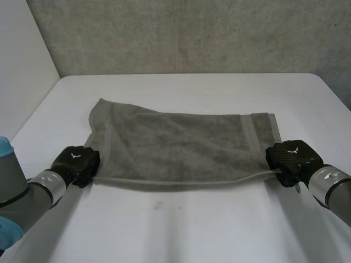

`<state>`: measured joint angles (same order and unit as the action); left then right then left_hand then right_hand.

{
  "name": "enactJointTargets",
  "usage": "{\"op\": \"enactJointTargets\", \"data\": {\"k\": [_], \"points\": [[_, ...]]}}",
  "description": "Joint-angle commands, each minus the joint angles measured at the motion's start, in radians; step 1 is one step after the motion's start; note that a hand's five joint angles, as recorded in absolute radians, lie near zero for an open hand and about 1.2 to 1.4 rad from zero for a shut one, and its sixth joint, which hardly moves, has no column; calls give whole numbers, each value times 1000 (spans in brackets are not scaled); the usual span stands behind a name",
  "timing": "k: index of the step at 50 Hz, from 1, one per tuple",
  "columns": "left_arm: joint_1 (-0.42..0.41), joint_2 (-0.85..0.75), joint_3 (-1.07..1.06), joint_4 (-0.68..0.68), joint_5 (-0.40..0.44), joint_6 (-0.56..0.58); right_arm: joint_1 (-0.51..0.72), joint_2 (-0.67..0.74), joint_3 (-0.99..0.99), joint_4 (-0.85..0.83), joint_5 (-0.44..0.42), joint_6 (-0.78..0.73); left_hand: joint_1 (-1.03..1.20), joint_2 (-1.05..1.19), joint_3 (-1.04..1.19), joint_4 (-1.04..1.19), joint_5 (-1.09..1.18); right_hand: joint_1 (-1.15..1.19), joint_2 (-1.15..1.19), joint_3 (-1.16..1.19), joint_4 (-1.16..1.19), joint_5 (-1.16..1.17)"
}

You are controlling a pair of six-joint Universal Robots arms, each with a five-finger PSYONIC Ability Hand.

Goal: Fold the towel.

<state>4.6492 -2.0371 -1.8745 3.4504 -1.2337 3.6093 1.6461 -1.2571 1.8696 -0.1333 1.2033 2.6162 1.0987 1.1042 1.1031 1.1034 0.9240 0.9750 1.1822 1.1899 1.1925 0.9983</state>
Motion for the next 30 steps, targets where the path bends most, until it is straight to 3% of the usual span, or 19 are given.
{"op": "enactJointTargets", "data": {"k": [1, 12, 19, 25, 30], "points": [[-10, 23, -2, -10, -7, -3, -3, -2, -1, -2, 2, 7, 298, 292, 293, 293, 298, 421, 214, 206, 204, 223], [-14, 204, -60, -114, -13, 3, -2, -13, -24, 40, 10, -10, 298, 292, 293, 293, 298, 421, 214, 206, 204, 223], [-15, 313, -97, -328, -12, 47, 3, -80, -66, 323, 7, -129, 298, 292, 293, 293, 298, 421, 214, 206, 204, 223], [-18, 339, -146, -367, -13, 166, -8, -103, -72, 582, 9, -341, 298, 292, 293, 293, 298, 421, 214, 206, 204, 223], [-30, 356, -149, -369, -13, 204, -8, -136, -81, 652, 9, -424, 298, 292, 293, 293, 298, 421, 214, 206, 204, 223]]}}
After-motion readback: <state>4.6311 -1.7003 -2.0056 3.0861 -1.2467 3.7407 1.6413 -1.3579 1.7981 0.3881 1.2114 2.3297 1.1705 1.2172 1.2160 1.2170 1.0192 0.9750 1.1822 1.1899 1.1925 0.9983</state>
